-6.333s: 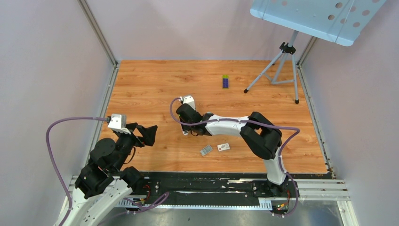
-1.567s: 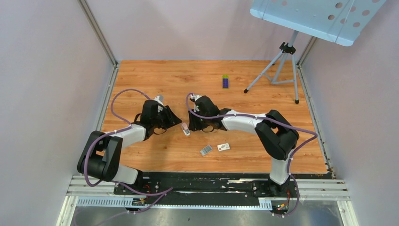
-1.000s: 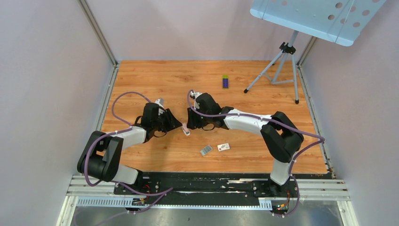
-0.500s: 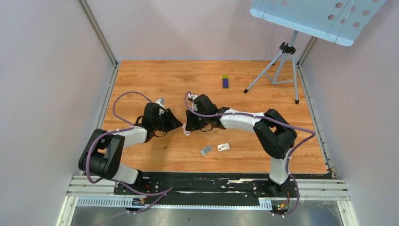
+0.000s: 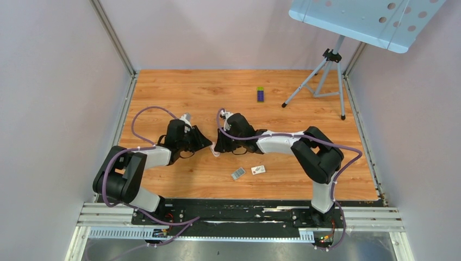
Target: Load the staples into the stapler
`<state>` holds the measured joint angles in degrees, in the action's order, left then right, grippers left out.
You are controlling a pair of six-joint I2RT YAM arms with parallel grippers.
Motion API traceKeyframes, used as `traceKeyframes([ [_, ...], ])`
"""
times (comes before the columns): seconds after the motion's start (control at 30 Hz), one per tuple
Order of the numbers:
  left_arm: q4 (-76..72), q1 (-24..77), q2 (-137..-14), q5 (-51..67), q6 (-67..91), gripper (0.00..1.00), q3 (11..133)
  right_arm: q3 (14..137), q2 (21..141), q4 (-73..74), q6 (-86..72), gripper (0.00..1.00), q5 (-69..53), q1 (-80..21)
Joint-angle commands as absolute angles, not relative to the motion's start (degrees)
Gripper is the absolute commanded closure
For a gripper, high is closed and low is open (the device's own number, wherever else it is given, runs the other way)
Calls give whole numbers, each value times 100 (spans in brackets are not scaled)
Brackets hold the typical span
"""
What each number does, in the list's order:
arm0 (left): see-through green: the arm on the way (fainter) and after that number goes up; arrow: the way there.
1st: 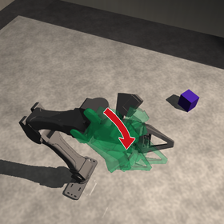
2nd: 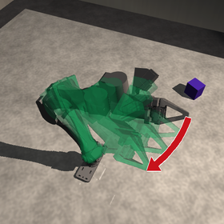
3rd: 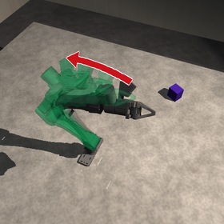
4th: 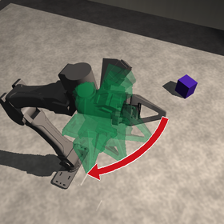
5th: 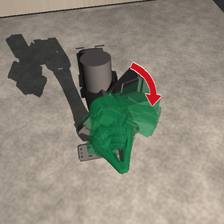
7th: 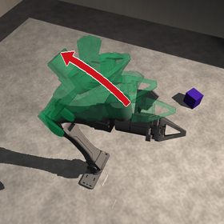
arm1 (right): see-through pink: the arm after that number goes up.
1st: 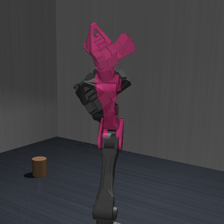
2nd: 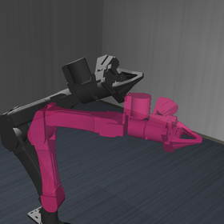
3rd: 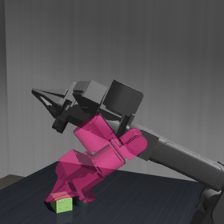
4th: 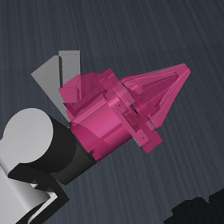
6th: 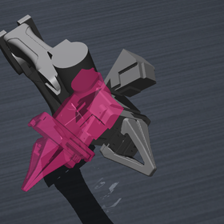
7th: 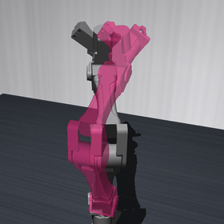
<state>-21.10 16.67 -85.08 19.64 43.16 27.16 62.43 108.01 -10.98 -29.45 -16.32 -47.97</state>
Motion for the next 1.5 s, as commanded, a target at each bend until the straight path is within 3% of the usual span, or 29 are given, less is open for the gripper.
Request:
traceKeyframes([
  [0.0,-2012,1740,-8674,1904,4254,70,2487,5668,11166,-356,-2899,73,-1222,-4847],
  [0.33,-1263,1740,-8259,1833,4023,66,2911,6111,10713,-40,-2532,70,-1245,-4801],
  [0.57,803,1736,-7067,1183,3246,43,4137,6673,9510,961,-2134,55,-1002,-4704],
  [0.67,1592,1740,-6525,1029,2882,20,4646,6656,8958,1342,-2003,43,-839,-4707],
  [0.7,1836,1740,-6322,1012,2776,3,4792,6583,8733,1419,-1973,36,-784,-4708],
  [0.73,2070,1740,-6146,989,2661,1,4952,6504,8517,1494,-1941,30,-702,-4711],
  [0.87,2708,1740,-5319,928,2456,0,5245,6169,7506,1919,-1812,2,-244,-4705],
  [0.9,2825,1740,-5144,939,2412,0,5300,6102,7265,2060,-1795,0,-100,-4706],
  [1.3,3401,1740,-3735,1465,2480,0,5194,5361,4385,3158,-1797,0,1390,-4711],
  [1.47,2969,1740,-3230,2055,2822,0,4692,5242,3611,3572,-1933,0,1661,-4710],
])
